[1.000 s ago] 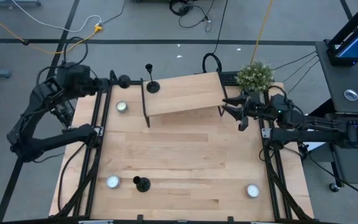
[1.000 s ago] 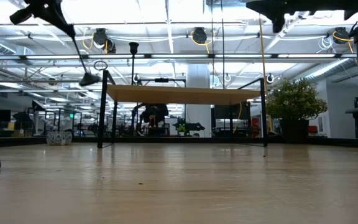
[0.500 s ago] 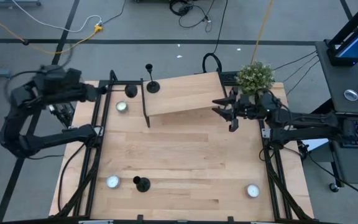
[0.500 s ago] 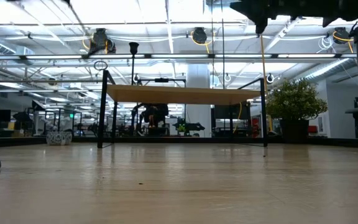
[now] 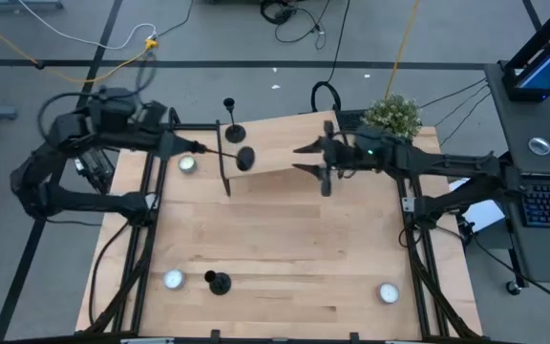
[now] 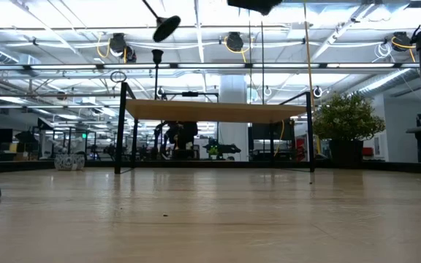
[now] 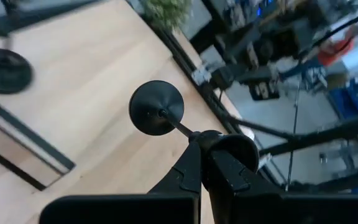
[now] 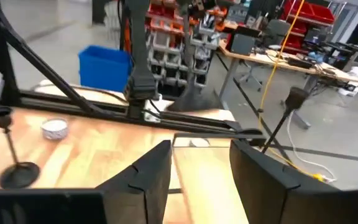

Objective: Pick & Place candle stick holders
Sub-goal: Put the top candle holder on the shelf

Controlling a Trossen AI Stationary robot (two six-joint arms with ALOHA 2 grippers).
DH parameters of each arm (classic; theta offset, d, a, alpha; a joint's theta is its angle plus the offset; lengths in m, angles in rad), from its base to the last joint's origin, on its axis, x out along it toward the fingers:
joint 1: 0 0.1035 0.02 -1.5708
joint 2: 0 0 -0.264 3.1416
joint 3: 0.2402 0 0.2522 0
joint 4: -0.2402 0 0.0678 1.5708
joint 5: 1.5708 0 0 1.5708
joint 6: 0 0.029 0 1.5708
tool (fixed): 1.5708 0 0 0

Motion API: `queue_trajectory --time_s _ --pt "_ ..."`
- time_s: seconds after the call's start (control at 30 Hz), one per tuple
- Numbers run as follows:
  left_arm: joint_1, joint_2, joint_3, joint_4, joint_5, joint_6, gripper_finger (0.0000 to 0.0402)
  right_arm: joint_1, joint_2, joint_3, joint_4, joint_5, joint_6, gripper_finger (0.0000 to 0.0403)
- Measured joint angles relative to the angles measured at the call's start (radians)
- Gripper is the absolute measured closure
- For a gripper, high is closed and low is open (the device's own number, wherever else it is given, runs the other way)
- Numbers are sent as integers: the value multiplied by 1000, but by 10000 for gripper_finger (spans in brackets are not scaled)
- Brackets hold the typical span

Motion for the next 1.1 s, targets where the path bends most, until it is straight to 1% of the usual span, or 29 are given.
queue_trajectory --time_s 0.17,0.33,0.53,0.67,0.77,0.9,1.0,1.1 --pt "-75 71 0 40 -2 1 396 3 122 194 -152 7 -45 220" --pt "-121 124 0 101 -7 4 396 3 214 304 -229 3 -44 195" --pt "-142 170 0 149 -7 5 396 32 273 340 -241 -4 -12 159" --pt "-145 205 0 150 -7 3 396 49 278 346 -237 -46 -7 146" --pt "-151 230 0 168 -8 4 396 49 278 346 -236 -52 48 145" --pt "-171 267 0 253 1 11 396 48 278 346 -237 -53 104 145" --pt "-182 290 0 282 5 18 396 48 278 346 -241 -78 129 145" --pt "-192 302 -1 284 -2 17 396 49 278 346 -261 -79 158 150"
